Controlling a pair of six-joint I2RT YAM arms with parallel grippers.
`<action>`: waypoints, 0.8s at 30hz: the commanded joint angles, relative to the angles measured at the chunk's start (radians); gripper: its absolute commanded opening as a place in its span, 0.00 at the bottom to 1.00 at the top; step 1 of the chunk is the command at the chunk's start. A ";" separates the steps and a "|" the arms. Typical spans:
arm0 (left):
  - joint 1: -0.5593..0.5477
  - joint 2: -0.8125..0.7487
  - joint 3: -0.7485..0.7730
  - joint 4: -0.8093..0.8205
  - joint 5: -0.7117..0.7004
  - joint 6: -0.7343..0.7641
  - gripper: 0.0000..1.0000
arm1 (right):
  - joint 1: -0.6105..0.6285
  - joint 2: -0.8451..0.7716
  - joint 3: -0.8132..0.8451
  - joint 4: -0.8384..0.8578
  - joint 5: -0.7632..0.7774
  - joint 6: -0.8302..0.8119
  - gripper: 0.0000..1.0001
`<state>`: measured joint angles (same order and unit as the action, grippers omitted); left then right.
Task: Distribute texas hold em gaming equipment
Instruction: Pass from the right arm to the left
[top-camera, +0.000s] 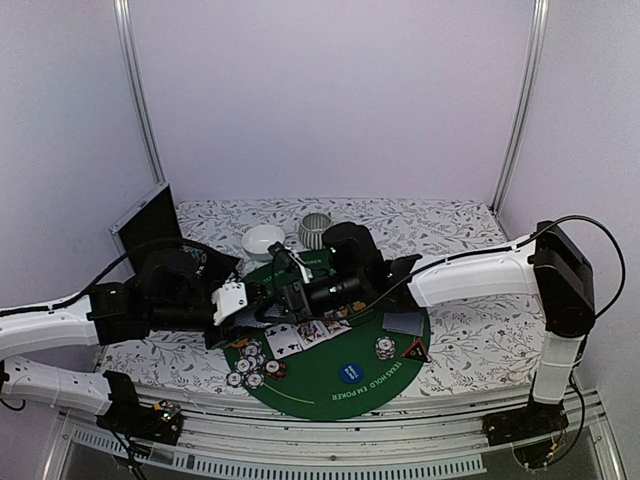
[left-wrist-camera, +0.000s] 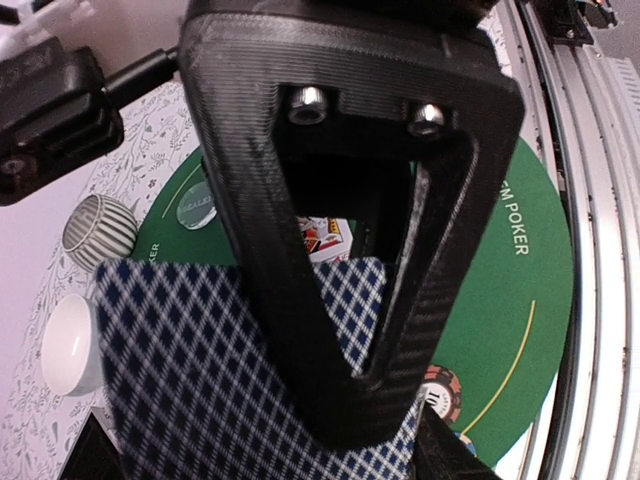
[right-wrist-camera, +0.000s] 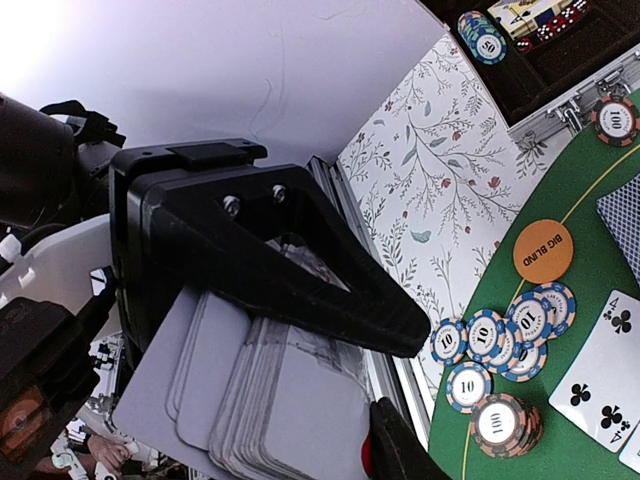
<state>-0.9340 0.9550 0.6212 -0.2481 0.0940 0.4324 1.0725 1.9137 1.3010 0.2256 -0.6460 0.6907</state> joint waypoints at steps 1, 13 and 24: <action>-0.008 -0.016 0.034 -0.023 0.061 -0.015 0.33 | -0.001 -0.047 -0.024 0.030 -0.017 -0.031 0.30; -0.004 0.013 0.046 -0.041 0.056 -0.027 0.29 | -0.014 -0.059 -0.063 0.052 -0.026 -0.038 0.42; -0.004 0.018 0.045 -0.046 0.071 -0.035 0.31 | -0.016 -0.076 -0.060 0.054 -0.007 -0.065 0.63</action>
<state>-0.9340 0.9691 0.6369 -0.2932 0.1490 0.4107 1.0634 1.8805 1.2476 0.2558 -0.6636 0.6449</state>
